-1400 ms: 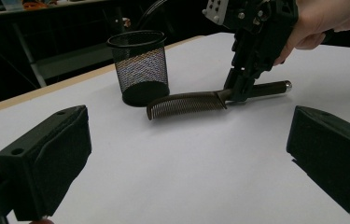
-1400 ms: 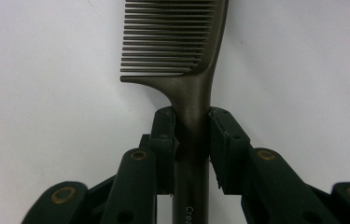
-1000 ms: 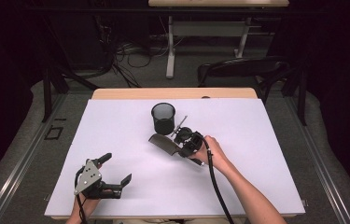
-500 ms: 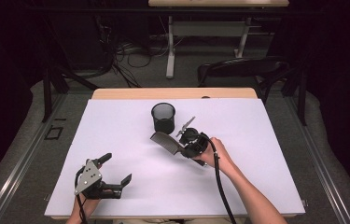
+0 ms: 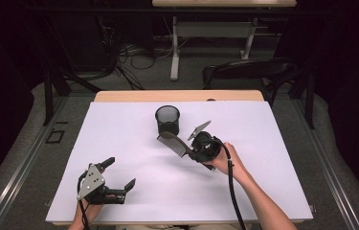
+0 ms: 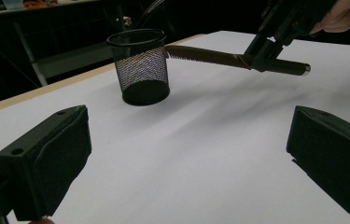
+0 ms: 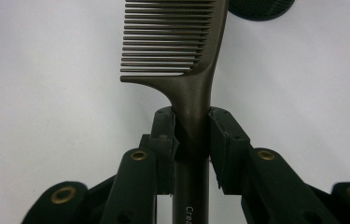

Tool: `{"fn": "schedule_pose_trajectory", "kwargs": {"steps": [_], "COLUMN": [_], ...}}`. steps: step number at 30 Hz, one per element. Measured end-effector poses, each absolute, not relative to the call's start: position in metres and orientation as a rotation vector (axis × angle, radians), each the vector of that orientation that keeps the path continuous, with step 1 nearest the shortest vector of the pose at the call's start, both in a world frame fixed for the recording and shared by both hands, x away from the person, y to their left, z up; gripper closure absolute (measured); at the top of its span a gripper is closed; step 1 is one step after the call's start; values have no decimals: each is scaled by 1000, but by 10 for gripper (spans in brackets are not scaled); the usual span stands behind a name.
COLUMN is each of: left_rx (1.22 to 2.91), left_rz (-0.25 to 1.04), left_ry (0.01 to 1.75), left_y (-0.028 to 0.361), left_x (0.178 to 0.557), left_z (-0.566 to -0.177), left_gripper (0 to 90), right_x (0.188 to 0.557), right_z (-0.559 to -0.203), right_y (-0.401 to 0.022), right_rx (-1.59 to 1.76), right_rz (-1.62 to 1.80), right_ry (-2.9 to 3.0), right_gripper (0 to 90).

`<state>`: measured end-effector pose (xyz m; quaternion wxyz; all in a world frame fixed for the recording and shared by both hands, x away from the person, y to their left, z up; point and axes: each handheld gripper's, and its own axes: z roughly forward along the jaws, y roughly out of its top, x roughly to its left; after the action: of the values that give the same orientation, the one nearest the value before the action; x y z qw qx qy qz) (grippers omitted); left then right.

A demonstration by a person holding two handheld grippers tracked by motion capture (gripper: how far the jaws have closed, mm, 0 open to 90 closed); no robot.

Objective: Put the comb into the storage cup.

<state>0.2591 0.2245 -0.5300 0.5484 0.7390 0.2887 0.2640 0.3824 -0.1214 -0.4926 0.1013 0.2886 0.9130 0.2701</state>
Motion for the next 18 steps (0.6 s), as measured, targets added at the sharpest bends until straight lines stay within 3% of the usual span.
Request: {"fn": "schedule_pose_trajectory", "kwargs": {"steps": [18], "left_rx": [1752], "left_rz": [620], "left_ry": [681], "left_y": [224], "left_x": [260], "left_z": [-531], "left_gripper": [0], "right_x": [380], "right_z": [-482], "right_y": [-142], "right_rx": [905], "right_rz": [913], "right_ry": [2618], "right_gripper": [724]}}
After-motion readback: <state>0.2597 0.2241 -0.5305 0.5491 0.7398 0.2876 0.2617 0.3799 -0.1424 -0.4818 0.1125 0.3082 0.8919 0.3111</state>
